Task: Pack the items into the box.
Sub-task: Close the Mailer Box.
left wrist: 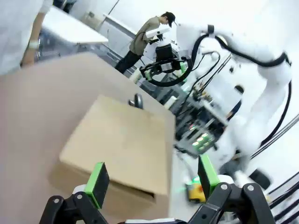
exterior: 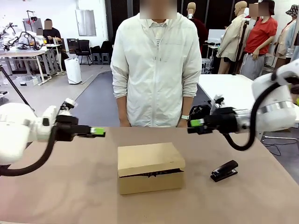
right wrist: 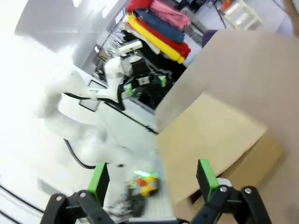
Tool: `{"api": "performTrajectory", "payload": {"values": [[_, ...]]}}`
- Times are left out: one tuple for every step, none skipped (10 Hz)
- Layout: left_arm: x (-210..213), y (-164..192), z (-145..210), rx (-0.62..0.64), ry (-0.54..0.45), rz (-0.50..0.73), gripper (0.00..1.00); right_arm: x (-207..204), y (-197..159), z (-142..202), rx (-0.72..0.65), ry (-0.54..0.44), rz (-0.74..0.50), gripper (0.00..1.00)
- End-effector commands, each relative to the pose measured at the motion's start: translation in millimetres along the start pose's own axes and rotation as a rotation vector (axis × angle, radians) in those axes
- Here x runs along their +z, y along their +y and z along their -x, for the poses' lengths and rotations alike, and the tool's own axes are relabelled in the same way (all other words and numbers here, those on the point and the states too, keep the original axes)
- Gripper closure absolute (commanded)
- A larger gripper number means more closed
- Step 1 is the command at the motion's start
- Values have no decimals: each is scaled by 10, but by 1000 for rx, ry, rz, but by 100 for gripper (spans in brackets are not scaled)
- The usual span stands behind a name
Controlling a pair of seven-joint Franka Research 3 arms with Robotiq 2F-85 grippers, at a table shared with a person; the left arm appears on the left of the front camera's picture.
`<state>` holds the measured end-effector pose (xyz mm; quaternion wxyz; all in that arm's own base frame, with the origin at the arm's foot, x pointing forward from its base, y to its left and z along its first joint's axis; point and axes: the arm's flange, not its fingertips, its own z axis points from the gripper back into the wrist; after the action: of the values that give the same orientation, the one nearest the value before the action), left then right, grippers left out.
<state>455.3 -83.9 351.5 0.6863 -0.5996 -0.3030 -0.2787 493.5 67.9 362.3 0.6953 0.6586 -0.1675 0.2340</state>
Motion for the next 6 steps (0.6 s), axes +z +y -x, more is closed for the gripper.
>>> {"api": "performTrajectory", "payload": {"values": [[515,-165,120,362,-85,33,0,457,256,263,-281,-15,-108,0],[778,-196,186,461,-115,67,0,683,289,408,-352,-54,-119,0],[1015,-204,270,546,-163,39,0,869,274,546,-418,-99,-100,0],[1223,-190,373,592,-208,36,0,1019,207,665,-479,-155,-71,0],[1333,-103,454,623,-257,-25,0,1077,116,668,-469,-189,-18,0],[1129,-111,397,552,-156,51,0,977,183,656,-418,-108,-111,0]]}}
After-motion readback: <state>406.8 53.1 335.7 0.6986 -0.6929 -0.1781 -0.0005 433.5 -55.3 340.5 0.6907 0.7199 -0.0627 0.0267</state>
